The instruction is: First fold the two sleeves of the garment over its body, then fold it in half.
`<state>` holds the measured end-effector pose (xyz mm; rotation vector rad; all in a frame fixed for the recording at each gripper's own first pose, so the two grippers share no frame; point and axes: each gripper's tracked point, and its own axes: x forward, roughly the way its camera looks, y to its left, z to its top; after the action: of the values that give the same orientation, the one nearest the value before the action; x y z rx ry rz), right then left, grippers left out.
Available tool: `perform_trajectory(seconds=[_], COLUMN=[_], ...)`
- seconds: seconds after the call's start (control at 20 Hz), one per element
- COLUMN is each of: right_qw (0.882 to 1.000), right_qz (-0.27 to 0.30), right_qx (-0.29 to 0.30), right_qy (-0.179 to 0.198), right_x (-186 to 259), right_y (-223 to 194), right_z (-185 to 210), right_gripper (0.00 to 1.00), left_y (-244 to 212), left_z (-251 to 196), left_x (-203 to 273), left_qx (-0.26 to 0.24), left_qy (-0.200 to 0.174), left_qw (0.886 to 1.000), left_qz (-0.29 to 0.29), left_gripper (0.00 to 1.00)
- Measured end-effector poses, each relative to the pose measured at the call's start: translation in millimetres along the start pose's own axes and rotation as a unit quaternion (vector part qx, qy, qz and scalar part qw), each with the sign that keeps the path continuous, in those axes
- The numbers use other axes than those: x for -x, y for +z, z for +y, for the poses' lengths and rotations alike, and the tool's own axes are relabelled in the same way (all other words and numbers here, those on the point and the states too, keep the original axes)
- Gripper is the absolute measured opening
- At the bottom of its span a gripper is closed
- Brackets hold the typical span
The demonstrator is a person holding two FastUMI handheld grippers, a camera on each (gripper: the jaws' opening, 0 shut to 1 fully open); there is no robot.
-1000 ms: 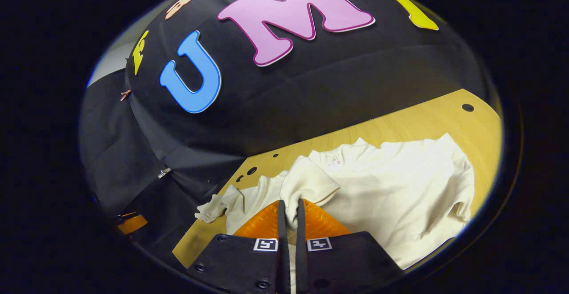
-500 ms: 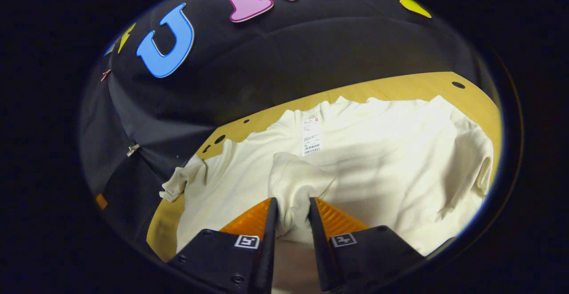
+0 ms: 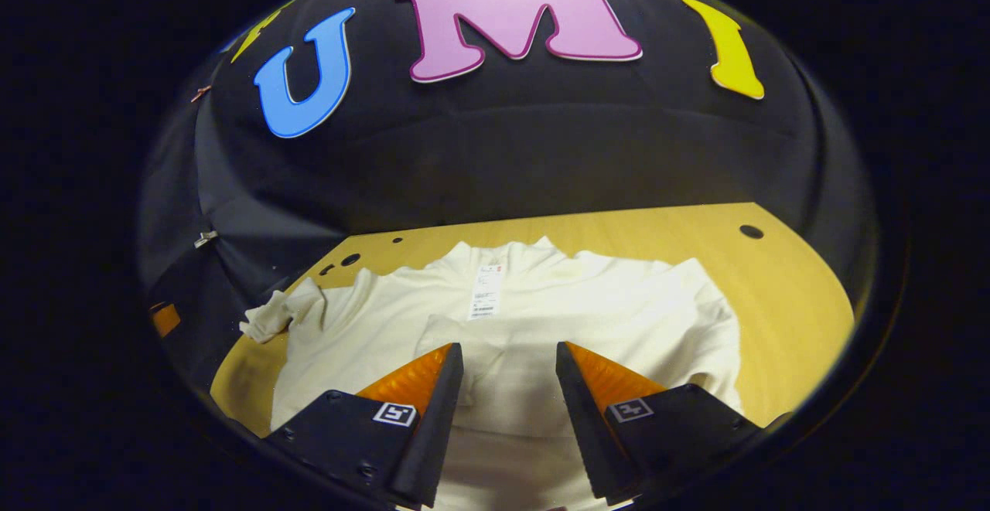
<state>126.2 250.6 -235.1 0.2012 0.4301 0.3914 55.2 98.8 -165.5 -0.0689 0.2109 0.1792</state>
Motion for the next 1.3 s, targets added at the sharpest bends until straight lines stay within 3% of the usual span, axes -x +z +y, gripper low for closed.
perform_trajectory(seconds=[0.3,0.55,0.95,1.3], right_qw=[0.996,0.985,0.948,0.92], right_qz=[-0.039,-0.057,-0.049,-0.028], right_qx=[0.013,0.024,0.002,-0.02], right_qy=[-0.084,-0.164,-0.315,-0.389], right_x=[47,96,195,268], right_y=[34,44,8,-36], right_z=[-94,-177,-314,-359], right_gripper=[0.74,0.74,0.7,0.7], left_y=[-1,-8,-38,-87], left_z=[17,37,85,121], left_x=[-49,-97,-184,-228], left_qx=[-0.014,-0.017,-0.011,0.002], left_qy=[0.009,0.025,0.052,0.072], left_qw=[1.0,1.0,0.997,0.988], left_qz=[-0.004,0.004,0.059,0.139], left_gripper=[0.96,0.96,0.96,0.96])
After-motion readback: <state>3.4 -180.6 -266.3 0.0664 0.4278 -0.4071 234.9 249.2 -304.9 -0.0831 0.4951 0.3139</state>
